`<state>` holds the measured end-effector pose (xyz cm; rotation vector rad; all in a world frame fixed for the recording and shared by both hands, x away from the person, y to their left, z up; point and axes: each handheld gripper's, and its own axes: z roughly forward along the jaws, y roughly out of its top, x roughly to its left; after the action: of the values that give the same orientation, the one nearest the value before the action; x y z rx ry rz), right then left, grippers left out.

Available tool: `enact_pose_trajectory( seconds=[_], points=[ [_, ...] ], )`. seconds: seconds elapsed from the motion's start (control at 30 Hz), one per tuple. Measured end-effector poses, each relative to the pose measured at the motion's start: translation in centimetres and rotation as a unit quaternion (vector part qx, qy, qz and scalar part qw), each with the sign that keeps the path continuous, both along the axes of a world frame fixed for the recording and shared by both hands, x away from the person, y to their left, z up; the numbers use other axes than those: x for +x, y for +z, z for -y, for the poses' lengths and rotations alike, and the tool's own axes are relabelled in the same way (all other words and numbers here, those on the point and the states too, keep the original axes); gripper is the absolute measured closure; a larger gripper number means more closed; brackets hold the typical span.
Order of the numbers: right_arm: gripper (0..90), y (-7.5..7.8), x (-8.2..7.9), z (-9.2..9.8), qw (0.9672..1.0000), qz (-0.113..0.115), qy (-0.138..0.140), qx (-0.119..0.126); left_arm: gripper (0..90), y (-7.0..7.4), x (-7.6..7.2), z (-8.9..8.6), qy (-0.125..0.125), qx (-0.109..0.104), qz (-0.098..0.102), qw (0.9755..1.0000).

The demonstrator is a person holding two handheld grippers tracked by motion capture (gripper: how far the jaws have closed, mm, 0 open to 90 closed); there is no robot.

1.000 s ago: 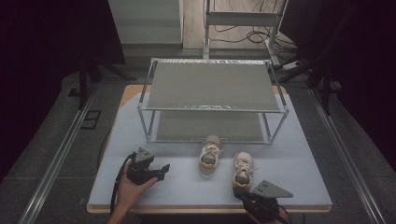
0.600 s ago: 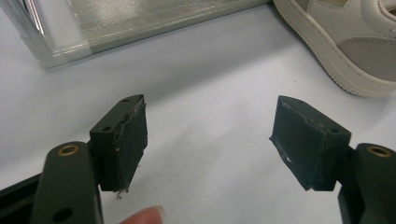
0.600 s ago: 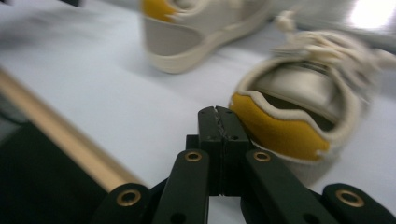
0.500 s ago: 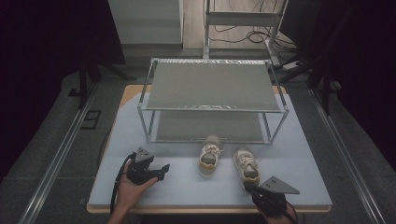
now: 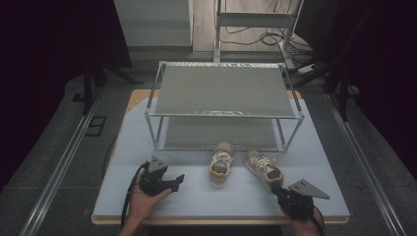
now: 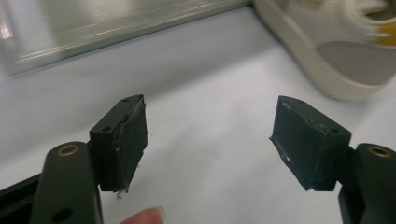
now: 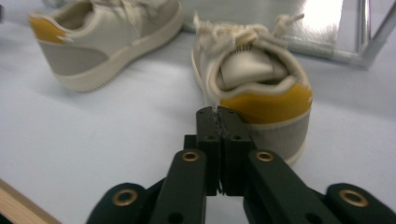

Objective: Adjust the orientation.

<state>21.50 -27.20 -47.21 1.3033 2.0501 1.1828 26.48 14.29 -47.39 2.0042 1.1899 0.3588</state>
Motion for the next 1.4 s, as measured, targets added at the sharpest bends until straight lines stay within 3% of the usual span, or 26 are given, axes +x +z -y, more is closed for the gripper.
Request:
enact_pose_trajectory(
  seconds=[0.1, 0.17, 0.37, 0.4, 0.43, 0.6, 0.77, 0.9, 1.1, 1.23, 1.27, 1.37, 1.4],
  points=[
    [83.6, 0.5, -0.2, -0.1, 0.9999, 0.01, 0.003, 0.003, 23.5, 0.3, -0.1, 1.7, -0.014, 0.002, -0.001, 0.9999],
    [79.1, 1.0, -0.3, 0.0, 0.9998, 0.02, 0.003, 0.008, 20.6, 1.0, 0.1, 3.8, -0.023, 0.004, 0.001, 0.9997],
    [73.1, 1.1, -0.1, 0.2, 0.9996, 0.026, -0.003, 0.012, 13.5, 2.4, 0.9, 7.9, -0.021, 0.006, 0.004, 0.9998],
    [73.1, 1.1, -0.1, 0.2, 0.9996, 0.026, -0.003, 0.012, 12.1, 2.4, 0.9, 7.9, -0.021, 0.006, 0.004, 0.9998],
    [71.9, 1.2, -0.1, 0.2, 0.9996, 0.027, -0.003, 0.009, 10.4, 2.7, 1.2, 9.2, -0.021, 0.007, -0.002, 0.9997],
    [70.1, 1.2, -0.2, 0.1, 0.9995, 0.029, -0.004, 0.008, 5.4, 3.0, 1.9, 11.4, -0.027, 0.017, -0.019, 0.9993],
    [69.0, 1.2, -0.2, 0.0, 0.9995, 0.032, -0.007, 0.004, 3.5, 3.0, 2.5, 12.6, -0.029, 0.036, -0.028, 0.9985],
    [68.0, 1.3, -0.2, -0.2, 0.9995, 0.031, -0.009, 0.002, 0.6, 2.3, 4.1, 14.3, -0.007, 0.066, -0.05, 0.9966],
    [67.4, 1.3, -0.2, -0.2, 0.9993, 0.035, -0.011, 0.002, 3.5, 1.1, 5.1, 15.5, 0.005, 0.086, -0.075, 0.9934],
    [66.2, 1.3, -0.2, -0.3, 0.9994, 0.035, -0.007, 0.003, 9.2, 0.6, 5.4, 15.7, 0.01, 0.089, -0.078, 0.993],
    [63.1, 1.4, -0.2, -0.4, 0.9993, 0.037, -0.003, 0.004, 13.3, 0.6, 5.4, 15.8, 0.009, 0.088, -0.076, 0.9932],
    [56.3, 1.8, -0.3, -0.6, 0.999, 0.043, 0.001, 0.007, 14.3, 0.6, 5.3, 15.7, 0.007, 0.086, -0.074, 0.9936],
    [52.5, 2.0, -0.3, -0.6, 0.9989, 0.045, 0.005, 0.011, 14.9, 0.5, 5.3, 15.4, 0.006, 0.076, -0.072, 0.9944]
  ],
)
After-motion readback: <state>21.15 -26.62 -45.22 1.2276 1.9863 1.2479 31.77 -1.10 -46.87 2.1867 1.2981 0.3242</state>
